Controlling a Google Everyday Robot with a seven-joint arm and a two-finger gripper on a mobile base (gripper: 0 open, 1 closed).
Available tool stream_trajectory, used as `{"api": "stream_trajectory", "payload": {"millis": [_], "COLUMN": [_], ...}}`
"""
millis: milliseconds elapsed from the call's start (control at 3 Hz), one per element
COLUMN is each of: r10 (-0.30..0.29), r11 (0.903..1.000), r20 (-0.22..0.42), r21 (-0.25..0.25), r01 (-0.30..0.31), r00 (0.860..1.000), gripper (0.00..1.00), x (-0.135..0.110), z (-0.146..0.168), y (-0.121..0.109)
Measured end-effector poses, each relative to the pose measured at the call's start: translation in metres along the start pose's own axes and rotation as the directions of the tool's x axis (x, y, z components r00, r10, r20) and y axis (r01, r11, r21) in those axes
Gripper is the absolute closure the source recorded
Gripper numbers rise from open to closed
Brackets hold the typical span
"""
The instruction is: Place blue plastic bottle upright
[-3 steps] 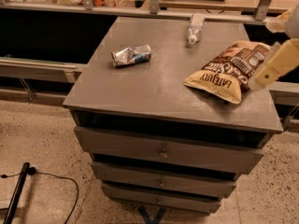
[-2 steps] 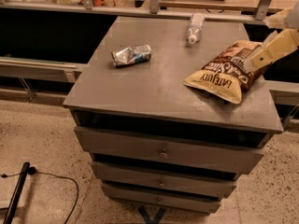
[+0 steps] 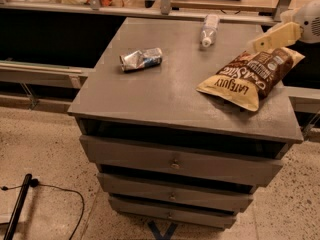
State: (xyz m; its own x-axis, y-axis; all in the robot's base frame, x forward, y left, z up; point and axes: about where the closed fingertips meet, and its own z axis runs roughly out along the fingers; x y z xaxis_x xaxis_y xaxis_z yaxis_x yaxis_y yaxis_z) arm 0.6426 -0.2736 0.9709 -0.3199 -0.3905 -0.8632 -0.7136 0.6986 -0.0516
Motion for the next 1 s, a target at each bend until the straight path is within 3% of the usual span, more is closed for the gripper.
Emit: {"api": "stream_trajectory", "payload": {"millis": [333, 667, 1000], "r10": [0.072, 0.143, 0.209], "r11": [0.9865, 0.9475, 0.9311], "r20": [0.006, 0.010, 0.032], "r21": [0.147, 0.288, 0.299], "r01": [-0.072, -0.139, -0.209], "r00": [0.997, 0.990, 0.977], "gripper": [0.00, 0.00, 0.00], "x": [-0.011, -0.023, -0.023], "z": [0.012, 0.020, 0.023], "y": [-0.021, -0.034, -0.037]}}
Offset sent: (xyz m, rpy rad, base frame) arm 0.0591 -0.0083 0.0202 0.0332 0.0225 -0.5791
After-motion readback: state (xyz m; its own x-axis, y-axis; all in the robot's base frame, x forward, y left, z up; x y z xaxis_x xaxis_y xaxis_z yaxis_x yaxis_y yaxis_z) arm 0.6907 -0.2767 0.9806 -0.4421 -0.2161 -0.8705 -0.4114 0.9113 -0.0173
